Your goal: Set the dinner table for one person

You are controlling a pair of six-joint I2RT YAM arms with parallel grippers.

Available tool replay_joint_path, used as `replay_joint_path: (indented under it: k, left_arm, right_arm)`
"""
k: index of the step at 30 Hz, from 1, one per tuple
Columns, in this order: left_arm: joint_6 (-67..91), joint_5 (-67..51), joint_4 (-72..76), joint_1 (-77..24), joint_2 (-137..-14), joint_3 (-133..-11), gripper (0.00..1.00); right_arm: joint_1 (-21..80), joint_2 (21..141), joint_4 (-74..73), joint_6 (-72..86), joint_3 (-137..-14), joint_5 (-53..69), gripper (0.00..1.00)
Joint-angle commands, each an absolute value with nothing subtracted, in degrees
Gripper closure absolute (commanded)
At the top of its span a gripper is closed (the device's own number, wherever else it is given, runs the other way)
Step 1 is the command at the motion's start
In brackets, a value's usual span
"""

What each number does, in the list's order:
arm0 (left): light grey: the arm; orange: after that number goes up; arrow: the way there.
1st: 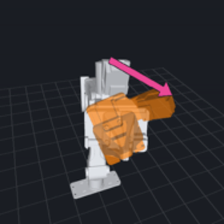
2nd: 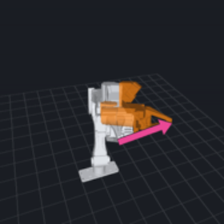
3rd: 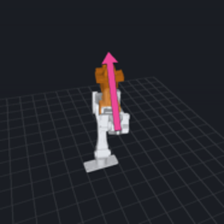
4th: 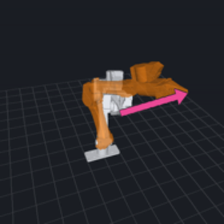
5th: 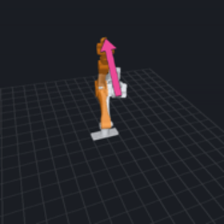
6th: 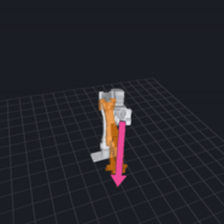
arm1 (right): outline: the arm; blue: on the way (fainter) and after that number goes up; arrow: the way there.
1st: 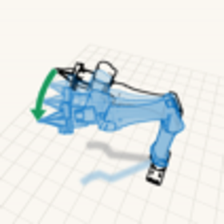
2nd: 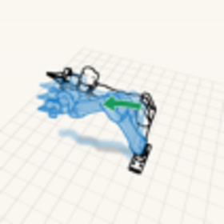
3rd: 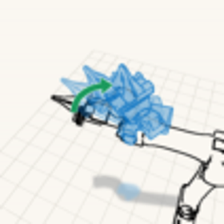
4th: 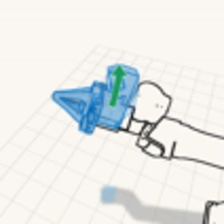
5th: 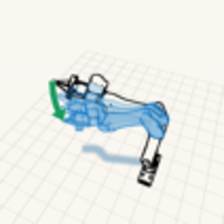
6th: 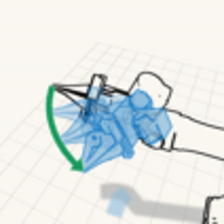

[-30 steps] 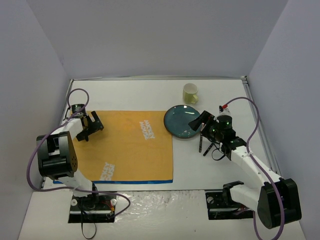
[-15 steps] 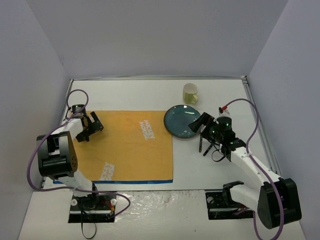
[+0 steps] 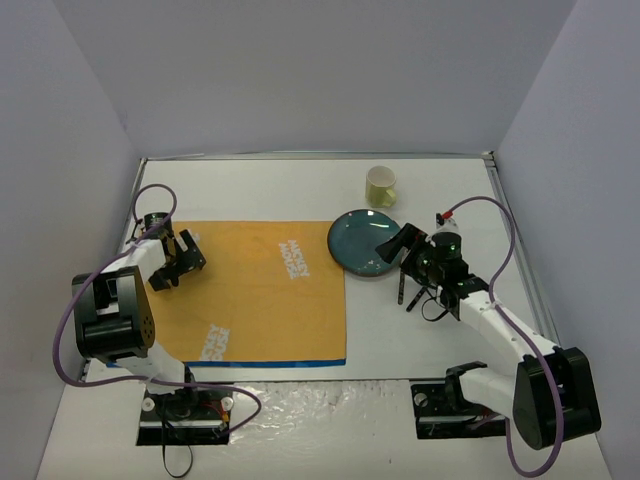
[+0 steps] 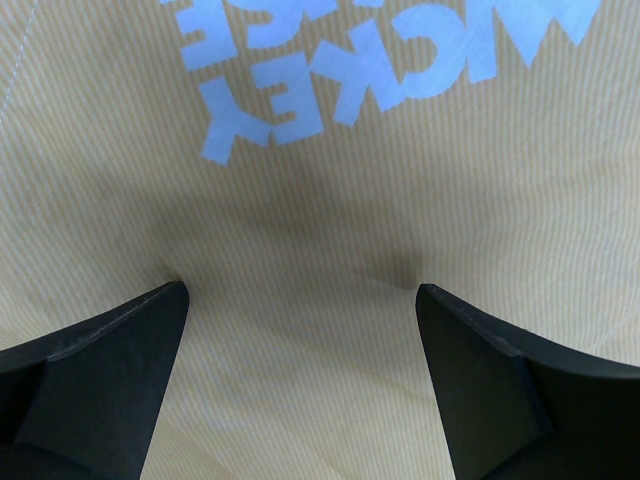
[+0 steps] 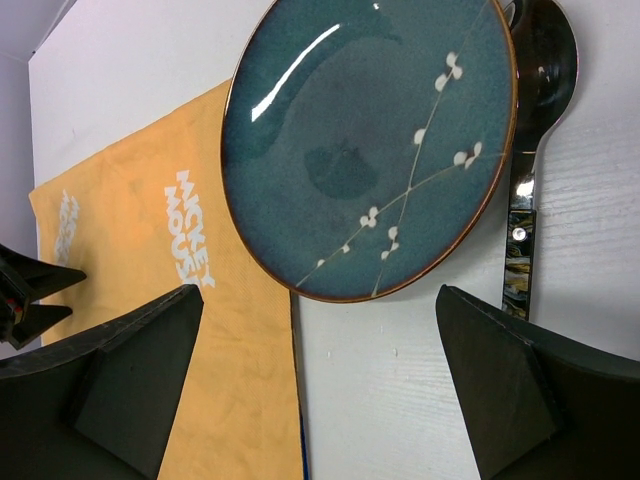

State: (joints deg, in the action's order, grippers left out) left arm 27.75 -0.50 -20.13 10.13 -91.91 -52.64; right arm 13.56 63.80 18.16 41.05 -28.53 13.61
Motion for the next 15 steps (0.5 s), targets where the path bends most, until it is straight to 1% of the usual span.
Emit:
replay_joint_path:
  k: [1, 8, 11, 15]
  left_arm:
    - [28.83, 0.7, -21.62, 10.46, -88.86, -52.39, 0.05]
    - [29.97, 0.04, -23.76, 10.46, -85.99, -53.8, 0.05]
    - [29.64, 0.0, -26.14, 10.46, -82.21, -56.07, 0.05]
    - [29.62, -4.61, -29.19, 10.21, -74.85, -58.34, 0.04]
  right_arm:
    - [13.89, 64.85, 24.68, 42.53, -29.01, 13.8, 0.0]
    - [13.89, 67.64, 25.84, 45.77, -28.33, 12.96, 0.0]
    - [13.89, 69.11, 26.35, 47.89, -27.88, 12.34, 0.0]
    - [13.89, 71.38, 26.69, 49.91, -27.26, 10.91, 0.0]
